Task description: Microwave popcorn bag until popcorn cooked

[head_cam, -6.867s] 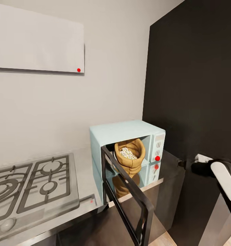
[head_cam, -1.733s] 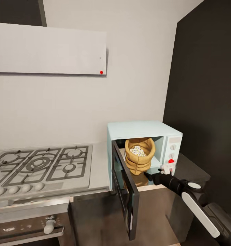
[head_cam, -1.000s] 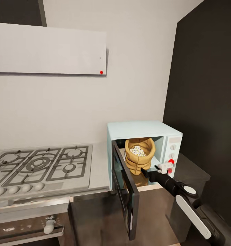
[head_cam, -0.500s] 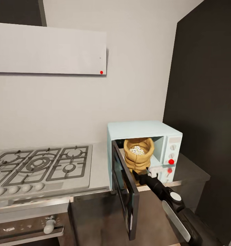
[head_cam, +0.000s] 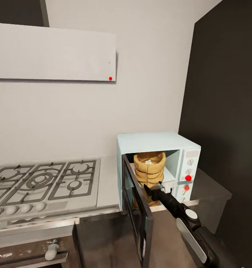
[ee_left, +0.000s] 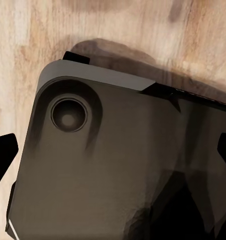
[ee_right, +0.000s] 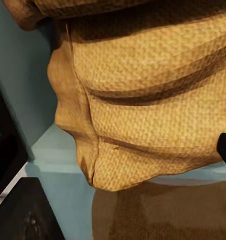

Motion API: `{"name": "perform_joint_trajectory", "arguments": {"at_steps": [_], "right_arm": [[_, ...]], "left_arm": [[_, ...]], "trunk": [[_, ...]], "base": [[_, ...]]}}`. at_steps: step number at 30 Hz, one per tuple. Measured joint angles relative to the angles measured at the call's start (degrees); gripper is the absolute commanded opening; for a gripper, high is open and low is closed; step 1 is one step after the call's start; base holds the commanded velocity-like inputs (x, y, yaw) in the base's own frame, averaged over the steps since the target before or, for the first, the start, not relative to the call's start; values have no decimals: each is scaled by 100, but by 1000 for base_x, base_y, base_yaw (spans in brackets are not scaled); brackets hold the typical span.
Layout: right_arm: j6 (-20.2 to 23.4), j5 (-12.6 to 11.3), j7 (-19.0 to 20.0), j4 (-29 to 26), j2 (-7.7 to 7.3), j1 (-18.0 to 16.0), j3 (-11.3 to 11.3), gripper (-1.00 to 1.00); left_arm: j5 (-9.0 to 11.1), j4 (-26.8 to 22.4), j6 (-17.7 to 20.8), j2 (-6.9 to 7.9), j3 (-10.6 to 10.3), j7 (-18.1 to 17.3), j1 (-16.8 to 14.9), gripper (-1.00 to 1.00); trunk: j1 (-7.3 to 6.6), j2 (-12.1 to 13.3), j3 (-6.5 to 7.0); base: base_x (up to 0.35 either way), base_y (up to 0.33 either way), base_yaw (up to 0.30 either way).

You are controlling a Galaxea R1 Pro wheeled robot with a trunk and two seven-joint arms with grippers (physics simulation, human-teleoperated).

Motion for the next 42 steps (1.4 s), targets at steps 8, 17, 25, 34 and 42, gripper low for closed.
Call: {"name": "perform_joint_trajectory", "arguments": {"at_steps": [8,17,25,34,42], "right_arm": [[-136,2,-3,0,0,0,-9,100],[-144,35,-85,3,-2,0,-132,100],[-281,45,-113,206,9,0,-460,100],[-299,63,-23,215,9,0,-461,100],[-299,59,-13,207,9,0,-453,100]], "left_arm": [[0,0,-5,0,-3,-5,0,100],[0,0,-1,0,0,0,0,100],[0,0,1,1,-1,-4,0,100],[7,0,1,0,-1,0,0,100],[9,0,1,1,-1,0,0,100]], "trunk": [[-1,0,0],[0,0,0],[-2,-1,0],[0,0,0],[-2,-1,0]], "base": [[78,0,0],[4,0,0],[90,0,0],[44,0,0],[101,0,0]]}}
